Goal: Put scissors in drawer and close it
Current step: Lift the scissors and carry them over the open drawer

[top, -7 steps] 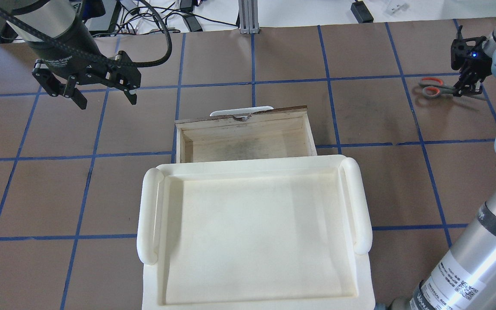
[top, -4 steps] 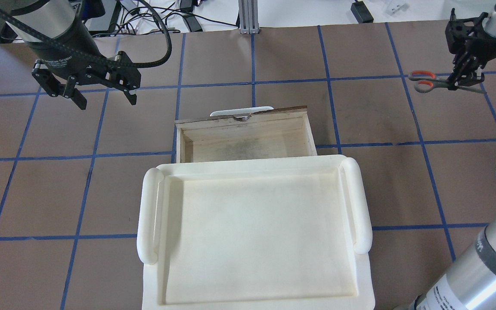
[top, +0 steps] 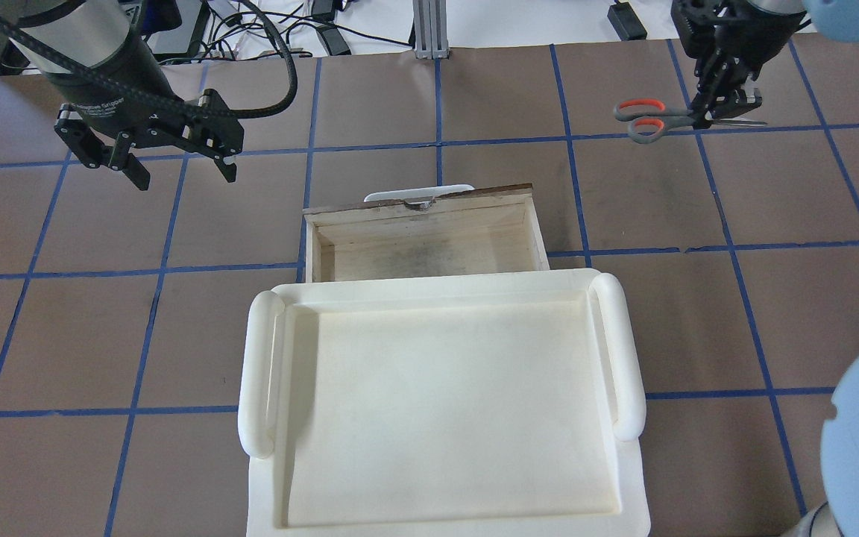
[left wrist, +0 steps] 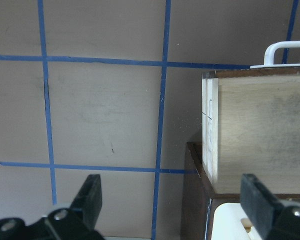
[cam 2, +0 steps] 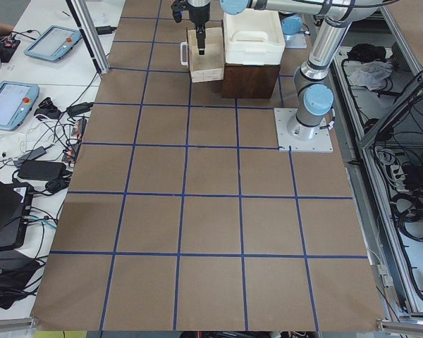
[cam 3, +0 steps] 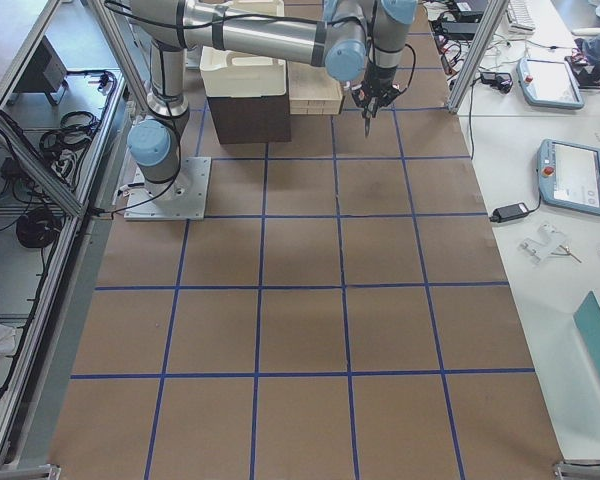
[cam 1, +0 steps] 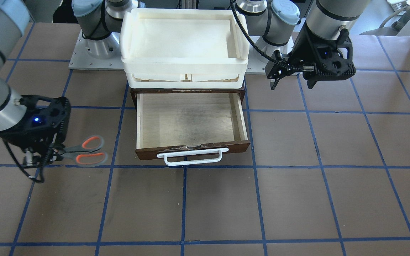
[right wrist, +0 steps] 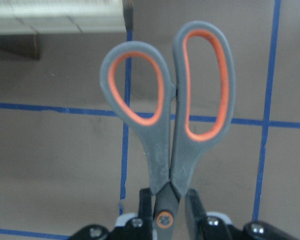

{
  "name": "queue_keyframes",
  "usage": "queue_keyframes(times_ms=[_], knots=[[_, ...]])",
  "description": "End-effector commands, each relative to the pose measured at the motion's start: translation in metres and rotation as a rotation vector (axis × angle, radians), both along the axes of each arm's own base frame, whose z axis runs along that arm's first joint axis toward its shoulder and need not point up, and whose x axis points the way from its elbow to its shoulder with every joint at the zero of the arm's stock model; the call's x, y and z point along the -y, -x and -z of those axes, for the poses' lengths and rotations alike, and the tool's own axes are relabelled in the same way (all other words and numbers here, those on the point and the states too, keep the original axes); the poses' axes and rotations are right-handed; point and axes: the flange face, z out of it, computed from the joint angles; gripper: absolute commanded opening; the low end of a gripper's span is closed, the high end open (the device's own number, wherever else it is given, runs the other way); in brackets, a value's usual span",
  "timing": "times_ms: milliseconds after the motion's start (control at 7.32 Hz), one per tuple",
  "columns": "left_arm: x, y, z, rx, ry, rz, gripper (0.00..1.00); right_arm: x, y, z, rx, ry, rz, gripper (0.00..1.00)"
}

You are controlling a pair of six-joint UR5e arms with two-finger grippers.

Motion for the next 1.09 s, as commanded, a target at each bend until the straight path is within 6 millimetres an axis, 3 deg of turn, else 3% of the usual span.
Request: queue_keyframes(times_ms=[0,273,546,956], knots=[[0.0,0.0,0.0,0.0,0.0,-0.001,1.0,-0.043,-0.13,-0.001,0.003,0.023,-0.14,0.0],[0.001,0.0,0.001,0.0,-0.002,-0.001,1.0,-0.056,-0.166,0.006,0.001,0.016,-0.065,0.0],[0.001,0.0,0.001,0.0,-0.002,-0.001,1.0,-0.063,-0.198,0.023,0.005,0.029,-0.103,0.0],[0.0,0.0,0.0,0.0,0.001,-0.001,1.0,-0.074,-0.225,0.039,-0.002,0.005,-0.097,0.0]])
